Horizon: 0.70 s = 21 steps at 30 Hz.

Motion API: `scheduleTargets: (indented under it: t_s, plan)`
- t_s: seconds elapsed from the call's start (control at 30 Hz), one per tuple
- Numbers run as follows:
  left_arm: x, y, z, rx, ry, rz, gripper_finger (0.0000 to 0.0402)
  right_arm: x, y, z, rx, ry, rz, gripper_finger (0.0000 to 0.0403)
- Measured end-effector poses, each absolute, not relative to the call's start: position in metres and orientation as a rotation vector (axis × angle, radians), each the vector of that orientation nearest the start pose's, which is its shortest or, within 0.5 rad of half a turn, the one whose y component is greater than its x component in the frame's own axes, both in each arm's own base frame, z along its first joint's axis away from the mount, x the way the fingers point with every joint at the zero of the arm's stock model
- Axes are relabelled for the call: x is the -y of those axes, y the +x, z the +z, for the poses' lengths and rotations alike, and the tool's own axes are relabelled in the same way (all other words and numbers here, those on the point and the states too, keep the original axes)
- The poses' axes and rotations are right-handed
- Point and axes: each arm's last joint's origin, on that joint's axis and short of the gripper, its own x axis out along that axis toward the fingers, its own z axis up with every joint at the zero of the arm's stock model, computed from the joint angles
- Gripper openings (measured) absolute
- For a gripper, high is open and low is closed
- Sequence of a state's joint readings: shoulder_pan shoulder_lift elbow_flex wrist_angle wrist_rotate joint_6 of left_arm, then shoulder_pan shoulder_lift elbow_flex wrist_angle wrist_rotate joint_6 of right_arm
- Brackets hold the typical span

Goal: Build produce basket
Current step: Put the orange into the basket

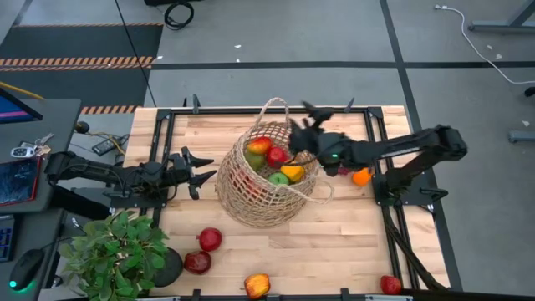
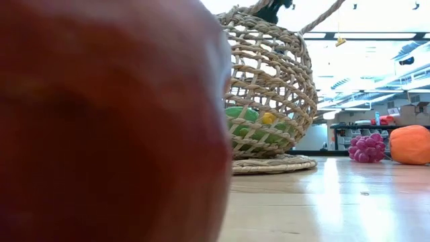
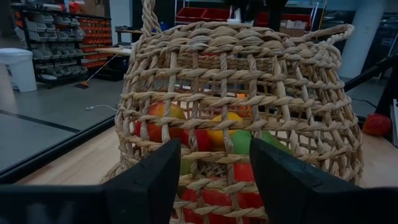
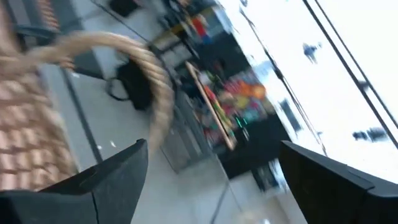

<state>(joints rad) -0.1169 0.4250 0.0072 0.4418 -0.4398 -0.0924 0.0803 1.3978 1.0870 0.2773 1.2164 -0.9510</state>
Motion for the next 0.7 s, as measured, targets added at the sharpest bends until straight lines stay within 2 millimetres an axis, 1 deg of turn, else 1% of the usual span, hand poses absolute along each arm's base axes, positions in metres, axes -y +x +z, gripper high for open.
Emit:
scheduleTargets:
  t_s: [0.13, 0.2, 0.3, 0.4, 0.5, 0.6, 0.7]
  plan:
    - [0.002, 0.122, 0.17, 0.038, -0.098, 0.321, 0.0199, -0.006, 0.278, 0.362, -0.611, -0.804, -1.194, 0.0358]
    - [0.002, 0.122, 0.17, 0.038, -0.098, 0.322, 0.0197, -0.007, 0.265, 0.367, -0.634, -0.801, -1.22, 0.0356]
    - [0.002, 0.122, 0.17, 0.038, -0.098, 0.322, 0.0195, -0.006, 0.244, 0.37, -0.605, -0.763, -1.209, 0.0351]
    - [0.002, 0.122, 0.17, 0.038, -0.098, 0.322, 0.0197, 0.001, 0.224, 0.369, -0.548, -0.679, -1.147, 0.0348]
    - [0.002, 0.122, 0.17, 0.038, -0.098, 0.321, 0.02, 0.013, 0.207, 0.362, -0.522, -0.509, -0.957, 0.0348]
    - [0.002, 0.122, 0.17, 0.038, -0.098, 0.321, 0.02, 0.03, 0.195, 0.35, -0.598, -0.339, -0.841, 0.0348]
    - [0.002, 0.122, 0.17, 0.038, -0.098, 0.321, 0.0197, 0.043, 0.183, 0.34, -0.699, -0.211, -0.825, 0.0348]
